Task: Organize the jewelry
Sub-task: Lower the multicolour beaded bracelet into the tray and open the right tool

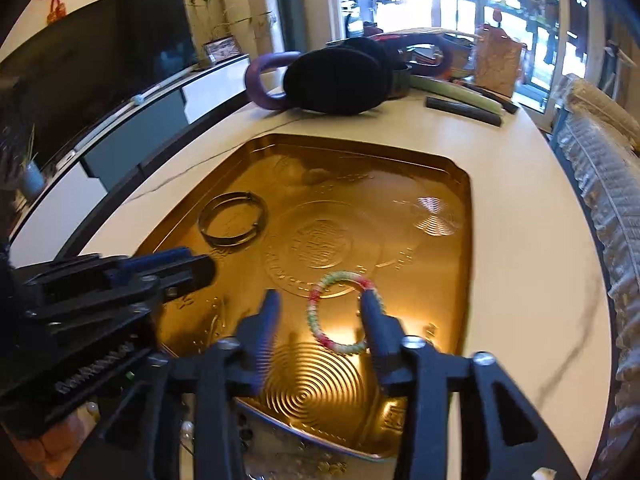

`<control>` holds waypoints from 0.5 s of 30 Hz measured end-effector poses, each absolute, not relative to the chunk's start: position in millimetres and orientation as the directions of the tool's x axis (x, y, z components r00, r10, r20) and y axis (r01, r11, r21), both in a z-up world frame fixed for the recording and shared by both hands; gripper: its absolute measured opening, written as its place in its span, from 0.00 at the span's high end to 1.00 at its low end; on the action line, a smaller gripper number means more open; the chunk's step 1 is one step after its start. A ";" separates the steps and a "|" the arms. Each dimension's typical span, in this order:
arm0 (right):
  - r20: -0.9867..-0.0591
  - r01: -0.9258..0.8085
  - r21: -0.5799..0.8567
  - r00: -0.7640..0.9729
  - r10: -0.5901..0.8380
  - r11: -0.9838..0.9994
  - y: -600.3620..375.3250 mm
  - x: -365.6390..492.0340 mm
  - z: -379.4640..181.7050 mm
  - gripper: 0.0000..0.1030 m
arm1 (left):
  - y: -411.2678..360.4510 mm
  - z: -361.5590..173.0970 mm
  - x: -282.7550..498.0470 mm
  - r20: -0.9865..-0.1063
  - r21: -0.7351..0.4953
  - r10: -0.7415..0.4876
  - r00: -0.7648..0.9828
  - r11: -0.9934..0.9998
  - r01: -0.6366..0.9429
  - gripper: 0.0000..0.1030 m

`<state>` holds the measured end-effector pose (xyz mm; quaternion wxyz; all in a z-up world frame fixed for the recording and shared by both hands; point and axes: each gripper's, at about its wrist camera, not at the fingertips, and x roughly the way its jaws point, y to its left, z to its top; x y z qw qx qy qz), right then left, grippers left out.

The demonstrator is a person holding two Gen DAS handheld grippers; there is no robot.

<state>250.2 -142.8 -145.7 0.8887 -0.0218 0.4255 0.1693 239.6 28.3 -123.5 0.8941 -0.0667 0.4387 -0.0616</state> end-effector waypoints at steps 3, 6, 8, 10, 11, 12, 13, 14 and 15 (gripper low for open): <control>-0.760 -0.301 0.153 0.573 0.307 0.941 -152.0 246.9 -143.5 0.50 | 35.6 -119.8 229.3 -0.773 -0.179 -0.157 0.614 0.983 0.026 0.52; -0.752 -0.300 0.157 0.581 0.311 0.941 -154.9 238.7 -137.4 0.48 | 39.2 -114.4 220.2 -0.767 -0.184 -0.157 0.622 0.983 0.020 0.43; -0.744 -0.309 0.145 0.592 0.309 0.940 -154.3 231.7 -131.3 0.48 | 41.2 -109.4 214.4 -0.760 -0.184 -0.152 0.632 0.983 0.016 0.40; -0.730 -0.316 0.137 0.608 0.311 0.939 -155.1 223.0 -123.4 0.47 | 41.6 -101.1 205.8 -0.751 -0.177 -0.143 0.644 0.984 0.011 0.37; -0.719 -0.318 0.139 0.619 0.317 0.938 -156.1 217.4 -117.8 0.47 | 41.1 -96.9 201.8 -0.747 -0.172 -0.139 0.650 0.985 0.014 0.37; -0.709 -0.318 0.147 0.626 0.324 0.937 -156.8 213.0 -112.6 0.46 | 40.2 -90.6 196.7 -0.745 -0.161 -0.133 0.654 0.987 0.017 0.37; -0.700 -0.316 0.156 0.633 0.330 0.936 -157.4 208.7 -106.9 0.46 | 39.8 -86.1 192.9 -0.742 -0.156 -0.127 0.658 0.988 0.015 0.37; -0.695 -0.314 0.160 0.637 0.333 0.936 -157.9 205.2 -101.8 0.46 | 40.1 -77.3 187.2 -0.739 -0.151 -0.120 0.663 0.988 0.011 0.37; -0.687 -0.317 0.171 0.640 0.343 0.933 -158.2 200.3 -94.3 0.46 | 40.3 -68.0 181.0 -0.733 -0.147 -0.119 0.670 0.989 0.014 0.37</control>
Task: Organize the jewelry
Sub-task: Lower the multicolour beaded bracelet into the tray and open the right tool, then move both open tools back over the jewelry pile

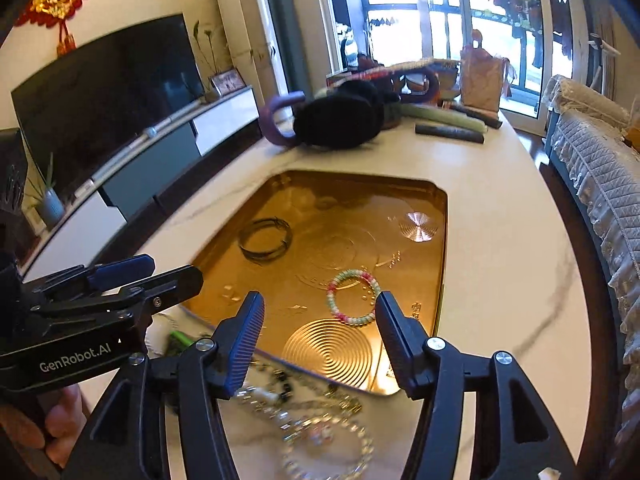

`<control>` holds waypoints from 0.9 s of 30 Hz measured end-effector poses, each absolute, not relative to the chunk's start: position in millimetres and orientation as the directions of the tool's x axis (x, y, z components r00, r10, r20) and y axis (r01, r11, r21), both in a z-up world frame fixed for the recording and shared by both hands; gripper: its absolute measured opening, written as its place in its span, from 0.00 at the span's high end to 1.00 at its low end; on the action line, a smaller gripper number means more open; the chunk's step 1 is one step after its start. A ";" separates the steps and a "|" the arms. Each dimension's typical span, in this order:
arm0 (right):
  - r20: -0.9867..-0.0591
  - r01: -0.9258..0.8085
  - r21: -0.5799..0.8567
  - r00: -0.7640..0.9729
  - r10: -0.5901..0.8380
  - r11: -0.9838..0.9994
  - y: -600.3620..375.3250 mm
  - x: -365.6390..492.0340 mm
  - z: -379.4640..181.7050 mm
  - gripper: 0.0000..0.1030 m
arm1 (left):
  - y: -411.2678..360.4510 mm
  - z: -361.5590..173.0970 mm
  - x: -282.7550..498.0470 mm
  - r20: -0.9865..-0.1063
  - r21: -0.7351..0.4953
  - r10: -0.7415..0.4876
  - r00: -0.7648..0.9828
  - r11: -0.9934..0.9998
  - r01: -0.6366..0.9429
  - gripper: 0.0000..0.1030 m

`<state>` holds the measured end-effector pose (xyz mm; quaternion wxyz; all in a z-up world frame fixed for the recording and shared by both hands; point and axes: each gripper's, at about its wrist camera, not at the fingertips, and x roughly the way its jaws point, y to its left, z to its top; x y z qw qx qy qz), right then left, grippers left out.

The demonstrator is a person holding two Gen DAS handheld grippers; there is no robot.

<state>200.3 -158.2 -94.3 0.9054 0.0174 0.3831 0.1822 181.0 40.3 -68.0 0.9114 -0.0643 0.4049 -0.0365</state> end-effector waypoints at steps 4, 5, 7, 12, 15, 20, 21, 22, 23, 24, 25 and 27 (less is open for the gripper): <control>-0.648 -0.318 0.196 0.668 0.366 0.927 -159.0 178.1 -60.5 0.33 | 48.8 -31.0 151.9 -0.697 -0.137 -0.099 0.710 0.991 0.003 0.30; -0.638 -0.318 0.188 0.680 0.361 0.929 -158.0 171.4 -52.5 0.27 | 52.5 -24.3 145.2 -0.691 -0.134 -0.087 0.718 0.991 -0.008 0.25; -0.619 -0.332 0.186 0.691 0.373 0.925 -155.2 156.3 -37.2 0.15 | 61.6 -13.4 129.6 -0.681 -0.147 -0.089 0.727 0.989 -0.016 0.22; -0.604 -0.365 0.193 0.687 0.403 0.911 -151.0 122.7 -17.2 0.07 | 72.8 -2.1 87.4 -0.672 -0.144 -0.084 0.736 0.989 -0.018 0.22; -0.616 -0.376 0.128 0.695 0.371 0.918 -148.1 102.7 -14.3 0.07 | 73.0 -2.8 67.4 -0.672 -0.151 -0.116 0.732 0.988 0.018 0.22; -0.602 -0.407 0.168 0.679 0.421 0.898 -159.2 88.2 -25.0 0.07 | 64.7 -9.0 49.8 -0.638 -0.130 -0.148 0.756 0.988 0.084 0.21; -0.598 -0.400 0.161 0.688 0.412 0.902 -162.3 88.8 -29.9 0.07 | 62.2 -13.1 50.9 -0.629 -0.115 -0.141 0.764 0.989 0.088 0.21; -0.599 -0.382 0.142 0.701 0.386 0.913 -164.7 91.4 -37.5 0.07 | 60.3 -17.2 51.9 -0.627 -0.111 -0.143 0.766 0.989 0.094 0.21; -0.603 -0.371 0.131 0.706 0.371 0.919 -165.9 92.2 -42.4 0.07 | 59.2 -21.4 54.9 -0.629 -0.111 -0.147 0.764 0.989 0.098 0.21; -0.613 -0.361 0.124 0.705 0.357 0.924 -168.4 96.4 -50.1 0.07 | 58.7 -28.5 60.0 -0.628 -0.119 -0.159 0.761 0.987 0.109 0.21; -0.623 -0.356 0.128 0.698 0.354 0.926 -170.6 99.4 -55.8 0.07 | 58.9 -32.5 62.5 -0.628 -0.122 -0.167 0.760 0.986 0.116 0.21; -0.638 -0.347 0.145 0.683 0.356 0.926 -177.0 108.7 -65.0 0.07 | 58.7 -48.0 74.2 -0.639 -0.119 -0.181 0.748 0.983 0.136 0.21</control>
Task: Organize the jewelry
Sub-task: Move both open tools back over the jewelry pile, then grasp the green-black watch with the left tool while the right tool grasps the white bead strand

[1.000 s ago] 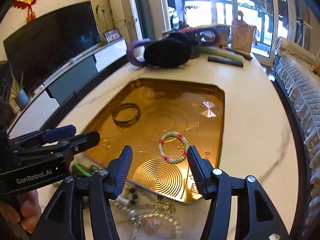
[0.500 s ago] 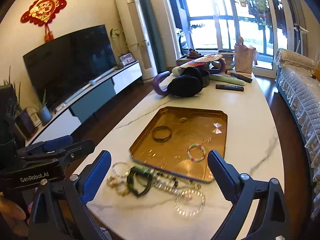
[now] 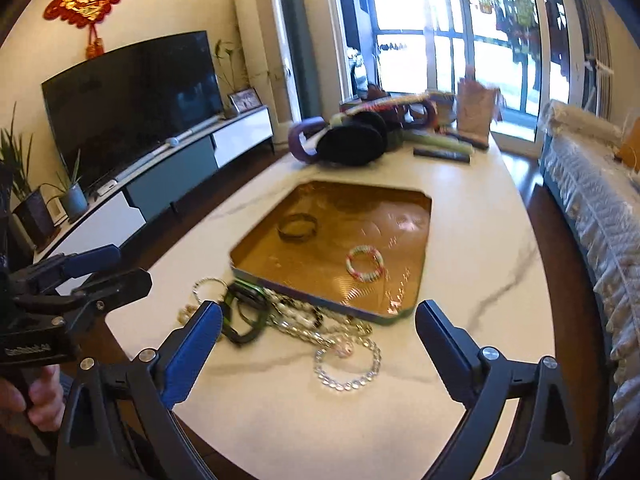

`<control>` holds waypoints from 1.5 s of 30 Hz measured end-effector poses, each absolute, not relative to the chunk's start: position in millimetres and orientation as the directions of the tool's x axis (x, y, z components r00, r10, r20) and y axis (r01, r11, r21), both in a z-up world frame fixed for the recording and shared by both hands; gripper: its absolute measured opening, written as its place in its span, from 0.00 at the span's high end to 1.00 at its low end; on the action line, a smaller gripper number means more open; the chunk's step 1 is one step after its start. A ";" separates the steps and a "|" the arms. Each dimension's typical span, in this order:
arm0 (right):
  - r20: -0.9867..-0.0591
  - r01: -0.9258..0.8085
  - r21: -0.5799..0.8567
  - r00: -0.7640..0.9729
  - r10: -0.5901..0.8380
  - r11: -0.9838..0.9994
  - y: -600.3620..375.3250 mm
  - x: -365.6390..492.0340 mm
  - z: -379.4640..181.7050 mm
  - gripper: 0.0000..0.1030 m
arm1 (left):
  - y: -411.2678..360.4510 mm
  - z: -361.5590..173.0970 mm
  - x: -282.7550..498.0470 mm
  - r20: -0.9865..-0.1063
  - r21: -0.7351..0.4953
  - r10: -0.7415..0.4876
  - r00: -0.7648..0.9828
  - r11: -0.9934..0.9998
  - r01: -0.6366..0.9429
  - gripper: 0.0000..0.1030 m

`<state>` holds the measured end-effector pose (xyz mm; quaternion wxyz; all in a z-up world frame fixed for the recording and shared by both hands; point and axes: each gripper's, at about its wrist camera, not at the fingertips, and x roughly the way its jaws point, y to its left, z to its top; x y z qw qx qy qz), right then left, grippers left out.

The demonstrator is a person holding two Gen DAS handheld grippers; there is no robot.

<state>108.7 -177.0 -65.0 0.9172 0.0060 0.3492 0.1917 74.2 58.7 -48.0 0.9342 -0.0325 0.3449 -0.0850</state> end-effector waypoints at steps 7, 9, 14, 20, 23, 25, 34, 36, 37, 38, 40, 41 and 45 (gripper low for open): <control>-0.625 -0.374 -0.019 0.728 0.282 0.927 -167.4 123.7 -77.2 0.16 | 69.3 -81.1 102.2 -0.680 -0.127 -0.197 0.707 0.980 0.152 0.22; -0.645 -0.406 -0.023 0.704 0.297 0.913 -161.7 129.9 -85.3 0.19 | 69.8 -89.7 108.3 -0.694 -0.130 -0.201 0.691 0.979 0.155 0.23; -0.697 -0.491 0.029 0.615 0.370 0.871 -151.6 143.6 -110.8 0.19 | 66.2 -107.2 122.0 -0.726 -0.134 -0.197 0.659 0.980 0.145 0.28; -0.700 -0.498 0.165 0.549 0.457 0.851 -149.7 155.3 -123.9 0.09 | 56.4 -127.5 134.0 -0.779 -0.152 -0.204 0.593 0.979 0.138 0.45; -0.701 -0.498 0.173 0.544 0.462 0.850 -146.8 157.1 -127.4 0.14 | 54.7 -132.1 138.0 -0.793 -0.157 -0.206 0.574 0.978 0.135 0.62; -0.716 -0.498 0.175 0.528 0.457 0.849 -144.7 160.5 -134.6 0.38 | 54.3 -134.6 140.0 -0.801 -0.163 -0.210 0.561 0.978 0.134 0.66; -0.742 -0.501 0.252 0.449 0.498 0.828 -136.8 174.0 -157.2 0.76 | 54.1 -142.8 149.4 -0.824 -0.153 -0.190 0.534 0.982 0.113 0.72; -0.737 -0.515 0.245 0.452 0.503 0.822 -132.0 172.9 -155.2 0.77 | 56.5 -144.6 151.1 -0.827 -0.166 -0.198 0.526 0.980 0.107 0.72; -0.737 -0.524 0.230 0.456 0.499 0.820 -127.8 171.5 -154.5 0.77 | 57.8 -145.2 151.5 -0.827 -0.173 -0.201 0.525 0.980 0.103 0.72; -0.739 -0.530 0.218 0.459 0.493 0.820 -125.6 170.7 -154.6 0.77 | 59.6 -145.8 152.0 -0.828 -0.184 -0.207 0.521 0.978 0.096 0.72; -0.744 -0.545 0.187 0.465 0.480 0.818 -117.4 168.4 -156.5 0.77 | 62.2 -146.9 153.2 -0.831 -0.200 -0.215 0.514 0.976 0.085 0.72; -0.746 -0.549 0.177 0.467 0.475 0.817 -115.2 167.8 -157.5 0.77 | 63.7 -147.0 153.2 -0.831 -0.204 -0.214 0.513 0.976 0.078 0.72; -0.764 -0.571 0.120 0.470 0.442 0.813 -106.3 164.7 -164.0 0.78 | 60.2 -148.7 152.8 -0.834 -0.175 -0.195 0.516 0.981 0.087 0.72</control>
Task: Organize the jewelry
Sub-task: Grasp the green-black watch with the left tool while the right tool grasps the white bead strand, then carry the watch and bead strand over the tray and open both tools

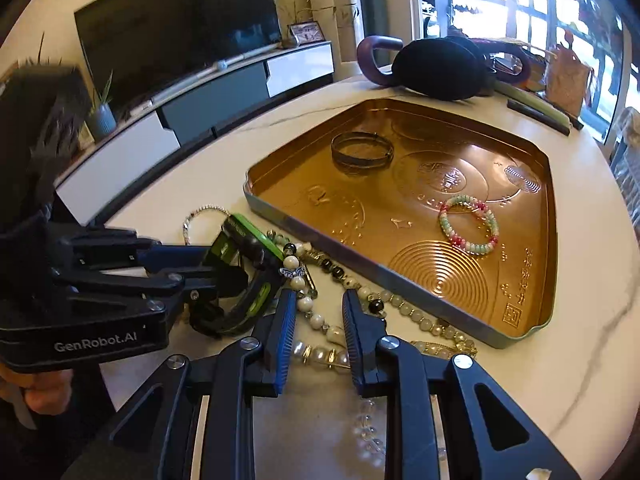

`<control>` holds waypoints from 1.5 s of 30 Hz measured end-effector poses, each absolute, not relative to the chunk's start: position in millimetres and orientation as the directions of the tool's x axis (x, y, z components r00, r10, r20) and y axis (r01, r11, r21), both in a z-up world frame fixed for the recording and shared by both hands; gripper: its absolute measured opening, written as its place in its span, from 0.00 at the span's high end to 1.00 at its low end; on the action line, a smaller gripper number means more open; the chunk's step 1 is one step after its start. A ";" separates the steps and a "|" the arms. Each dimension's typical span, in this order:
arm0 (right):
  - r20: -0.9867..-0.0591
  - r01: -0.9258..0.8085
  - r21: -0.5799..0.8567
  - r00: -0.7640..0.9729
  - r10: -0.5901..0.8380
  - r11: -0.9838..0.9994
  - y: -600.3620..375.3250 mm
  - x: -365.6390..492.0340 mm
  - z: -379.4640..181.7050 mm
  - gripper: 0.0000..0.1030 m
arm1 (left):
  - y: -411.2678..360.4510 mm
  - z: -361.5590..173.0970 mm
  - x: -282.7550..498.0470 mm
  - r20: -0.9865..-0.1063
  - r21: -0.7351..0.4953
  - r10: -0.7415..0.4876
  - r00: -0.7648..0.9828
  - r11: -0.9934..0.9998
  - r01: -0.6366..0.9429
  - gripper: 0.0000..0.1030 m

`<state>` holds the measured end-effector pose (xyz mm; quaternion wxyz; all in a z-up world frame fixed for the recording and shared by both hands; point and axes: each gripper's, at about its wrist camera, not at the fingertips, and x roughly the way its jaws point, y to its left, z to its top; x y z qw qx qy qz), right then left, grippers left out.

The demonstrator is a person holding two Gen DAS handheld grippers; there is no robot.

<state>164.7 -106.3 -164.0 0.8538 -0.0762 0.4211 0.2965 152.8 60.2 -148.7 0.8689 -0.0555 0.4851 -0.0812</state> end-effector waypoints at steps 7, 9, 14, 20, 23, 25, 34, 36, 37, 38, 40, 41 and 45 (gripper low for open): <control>-0.749 -0.523 0.187 0.473 0.465 0.832 -116.3 165.3 -162.9 0.92 | 56.5 -145.2 148.5 -0.831 -0.181 -0.216 0.512 0.976 0.118 0.91; -0.731 -0.507 0.220 0.479 0.485 0.833 -121.8 165.4 -157.8 0.92 | 54.1 -142.8 144.5 -0.829 -0.169 -0.214 0.516 0.977 0.133 0.91; -0.688 -0.499 0.240 0.518 0.509 0.833 -131.3 159.8 -140.4 0.92 | 47.1 -139.7 135.5 -0.824 -0.156 -0.220 0.522 0.974 0.164 0.91; -0.664 -0.477 0.271 0.536 0.521 0.836 -143.4 156.4 -129.8 0.92 | 46.3 -132.3 129.9 -0.806 -0.152 -0.226 0.547 0.972 0.179 0.91; -0.661 -0.459 0.252 0.561 0.498 0.852 -149.9 153.6 -124.0 0.92 | 47.6 -132.7 129.5 -0.808 -0.147 -0.219 0.547 0.974 0.173 0.91; -0.656 -0.442 0.236 0.584 0.477 0.866 -155.1 152.8 -119.2 0.92 | 49.0 -134.2 129.0 -0.811 -0.147 -0.211 0.546 0.976 0.159 0.91; -0.575 -0.457 0.302 0.613 0.542 0.837 -179.4 148.2 -96.6 0.92 | 49.8 -132.4 130.6 -0.804 -0.197 -0.256 0.536 0.966 0.167 0.91; -0.585 -0.447 0.288 0.618 0.525 0.847 -179.9 148.9 -97.0 0.92 | 48.9 -129.0 130.5 -0.795 -0.195 -0.255 0.550 0.967 0.166 0.91; -0.594 -0.437 0.284 0.619 0.514 0.853 -179.9 150.0 -98.8 0.92 | 48.9 -128.0 130.8 -0.792 -0.194 -0.254 0.555 0.967 0.166 0.91; -0.598 -0.432 0.283 0.619 0.509 0.857 -180.3 150.6 -100.1 0.92 | 48.4 -125.8 131.2 -0.787 -0.191 -0.251 0.563 0.968 0.164 0.91; -0.616 -0.412 0.270 0.621 0.485 0.870 -179.7 153.2 -103.6 0.92 | 47.3 -122.1 132.0 -0.779 -0.181 -0.240 0.580 0.971 0.158 0.91; -0.620 -0.404 0.265 0.624 0.476 0.876 -180.5 153.5 -103.9 0.92 | 46.0 -119.9 133.1 -0.774 -0.170 -0.230 0.590 0.973 0.156 0.91; -0.633 -0.370 0.247 0.638 0.438 0.896 -182.2 155.2 -104.4 0.92 | 40.1 -112.4 135.8 -0.760 -0.130 -0.196 0.620 0.980 0.151 0.91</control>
